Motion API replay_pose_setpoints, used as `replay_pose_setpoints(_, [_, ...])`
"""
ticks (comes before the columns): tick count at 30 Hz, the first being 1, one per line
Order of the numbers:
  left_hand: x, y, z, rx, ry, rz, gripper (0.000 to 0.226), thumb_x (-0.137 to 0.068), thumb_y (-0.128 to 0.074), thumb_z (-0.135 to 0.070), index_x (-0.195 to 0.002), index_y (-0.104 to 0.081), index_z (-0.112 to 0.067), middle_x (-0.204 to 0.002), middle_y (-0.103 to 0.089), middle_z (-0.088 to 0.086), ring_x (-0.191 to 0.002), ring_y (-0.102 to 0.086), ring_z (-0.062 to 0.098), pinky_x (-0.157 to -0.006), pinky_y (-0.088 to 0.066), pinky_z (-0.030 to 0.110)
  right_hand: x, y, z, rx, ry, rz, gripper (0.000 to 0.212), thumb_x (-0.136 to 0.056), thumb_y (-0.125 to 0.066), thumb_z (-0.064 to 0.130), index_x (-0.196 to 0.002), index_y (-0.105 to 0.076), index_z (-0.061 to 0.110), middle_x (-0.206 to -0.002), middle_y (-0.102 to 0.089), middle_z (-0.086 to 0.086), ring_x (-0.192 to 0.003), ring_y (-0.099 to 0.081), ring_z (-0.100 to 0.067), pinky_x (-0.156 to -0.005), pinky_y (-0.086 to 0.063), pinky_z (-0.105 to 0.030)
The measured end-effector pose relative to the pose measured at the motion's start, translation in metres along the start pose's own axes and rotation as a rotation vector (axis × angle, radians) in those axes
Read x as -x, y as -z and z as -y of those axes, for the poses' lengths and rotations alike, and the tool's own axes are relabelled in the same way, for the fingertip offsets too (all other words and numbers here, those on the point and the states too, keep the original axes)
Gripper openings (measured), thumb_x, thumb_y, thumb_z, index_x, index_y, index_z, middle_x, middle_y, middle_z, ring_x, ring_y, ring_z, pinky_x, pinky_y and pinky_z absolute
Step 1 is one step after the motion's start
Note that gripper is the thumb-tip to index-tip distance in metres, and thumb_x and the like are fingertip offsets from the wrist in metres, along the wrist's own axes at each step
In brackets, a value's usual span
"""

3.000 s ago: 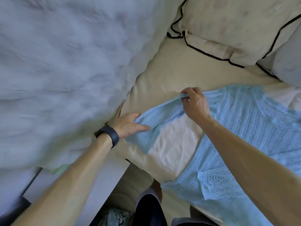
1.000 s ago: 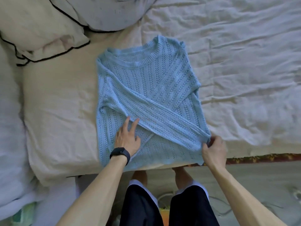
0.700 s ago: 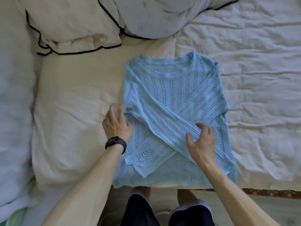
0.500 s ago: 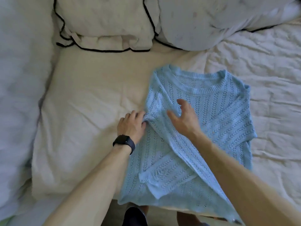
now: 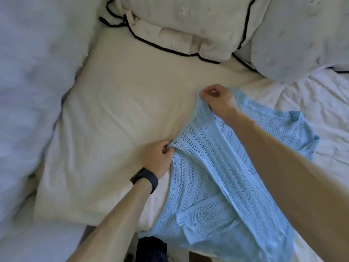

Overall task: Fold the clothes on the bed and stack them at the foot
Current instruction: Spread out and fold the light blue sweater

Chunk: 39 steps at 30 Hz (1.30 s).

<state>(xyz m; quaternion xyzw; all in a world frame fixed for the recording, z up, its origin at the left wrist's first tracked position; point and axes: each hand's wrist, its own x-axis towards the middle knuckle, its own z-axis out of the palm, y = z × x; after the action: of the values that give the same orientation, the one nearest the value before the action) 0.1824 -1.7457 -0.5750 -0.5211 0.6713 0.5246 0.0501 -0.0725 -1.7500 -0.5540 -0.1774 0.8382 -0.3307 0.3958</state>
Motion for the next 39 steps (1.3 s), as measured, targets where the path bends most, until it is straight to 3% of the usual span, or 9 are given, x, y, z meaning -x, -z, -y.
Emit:
replay_pose_setpoints(3, [-0.01, 0.006, -0.006, 0.021, 0.057, 0.139, 0.021, -0.087, -0.062, -0.02, -0.105, -0.068, -0.029, -0.089, -0.071, -0.011, -0.087, -0.067, 0.013, -0.082, -0.054, 0.034, -0.004, -0.001, -0.005, 0.018, -0.104, 0.042, 0.026, -0.085, -0.078, 0.045, -0.092, -0.063, 0.025, -0.077, -0.066, 0.002, -0.068, -0.063, -0.02, -0.064, -0.058, -0.037])
replay_pose_setpoints(8, [-0.023, 0.007, -0.02, -0.118, 0.078, 0.198, 0.038, -0.083, -0.055, -0.064, -0.101, -0.061, -0.031, -0.087, -0.067, -0.012, -0.082, -0.064, 0.015, -0.074, -0.05, 0.032, -0.01, -0.006, -0.01, 0.414, -0.118, 0.074, 0.031, -0.083, -0.073, 0.047, -0.079, -0.058, 0.02, -0.074, -0.061, 0.005, -0.07, -0.06, -0.017, -0.068, -0.056, -0.034])
replay_pose_setpoints(13, [-0.03, 0.002, -0.042, -0.429, -0.024, 0.07, 0.03, -0.095, -0.05, -0.046, -0.114, -0.051, -0.024, -0.091, -0.067, -0.002, -0.083, -0.064, 0.03, -0.07, -0.053, 0.037, 0.001, -0.018, -0.006, 0.013, -0.067, 0.009, 0.016, -0.086, -0.079, 0.043, -0.089, -0.07, 0.03, -0.078, -0.067, 0.019, -0.067, -0.06, 0.007, -0.067, -0.047, -0.015])
replay_pose_setpoints(18, [-0.037, -0.022, -0.067, -0.675, -0.654, -0.231, 0.063, -0.091, -0.053, -0.04, -0.148, -0.044, -0.014, -0.152, -0.043, 0.014, -0.138, -0.04, 0.035, -0.108, -0.035, 0.05, 0.073, 0.016, -0.055, -0.004, -0.038, -0.367, 0.027, -0.099, -0.063, 0.036, -0.122, -0.067, 0.023, -0.108, -0.07, 0.014, -0.102, -0.064, -0.001, -0.095, -0.051, -0.031])
replay_pose_setpoints(22, [-0.077, -0.046, -0.073, -1.072, -0.791, 0.056, 0.074, -0.099, -0.023, -0.063, -0.161, 0.0, -0.03, -0.169, 0.006, 0.009, -0.155, 0.009, 0.027, -0.12, 0.007, 0.055, 0.171, 0.016, -0.127, 0.37, 0.05, -0.507, 0.049, -0.102, -0.05, 0.044, -0.145, -0.053, 0.021, -0.153, -0.049, 0.001, -0.143, -0.039, -0.019, -0.117, -0.03, -0.043])
replay_pose_setpoints(25, [-0.107, -0.048, -0.062, -1.158, -0.736, 0.055, 0.073, -0.096, -0.005, -0.07, -0.157, 0.016, -0.037, -0.167, 0.016, 0.01, -0.154, 0.015, 0.024, -0.118, 0.005, 0.06, 0.224, 0.012, -0.186, 0.699, -0.144, -0.307, 0.061, -0.106, -0.028, 0.057, -0.162, -0.012, 0.039, -0.172, 0.0, 0.0, -0.158, 0.008, -0.018, -0.126, -0.002, -0.048])
replay_pose_setpoints(28, [-0.105, -0.053, -0.061, -1.173, -0.729, -0.008, 0.073, -0.096, -0.008, -0.07, -0.158, 0.012, -0.037, -0.167, 0.014, 0.011, -0.154, 0.012, 0.025, -0.117, 0.012, 0.059, 0.247, 0.023, -0.229, 0.758, -0.316, -0.141, 0.063, -0.1, -0.009, 0.067, -0.154, 0.02, 0.048, -0.167, 0.026, 0.001, -0.149, 0.035, -0.014, -0.123, 0.012, -0.055])
replay_pose_setpoints(34, [0.001, -0.09, -0.049, -1.028, -0.977, 0.05, 0.075, -0.095, -0.028, -0.065, -0.161, -0.009, -0.035, -0.169, 0.005, 0.004, -0.155, 0.002, 0.028, -0.119, 0.008, 0.06, 0.267, 0.031, -0.242, 0.63, -0.105, -0.531, 0.07, -0.099, -0.037, 0.06, -0.161, -0.028, 0.029, -0.171, -0.005, -0.009, -0.158, -0.001, -0.026, -0.125, 0.002, -0.054])
replay_pose_setpoints(39, [0.129, -0.158, 0.003, -1.03, -1.081, 0.316, 0.081, -0.087, -0.044, -0.068, -0.158, -0.024, -0.036, -0.169, -0.007, -0.001, -0.155, -0.009, 0.03, -0.119, -0.001, 0.061, 0.303, 0.038, -0.29, 0.622, -0.387, -0.303, 0.073, -0.093, -0.01, 0.075, -0.16, -0.002, 0.048, -0.171, 0.012, 0.002, -0.157, 0.015, -0.02, -0.123, 0.006, -0.059])
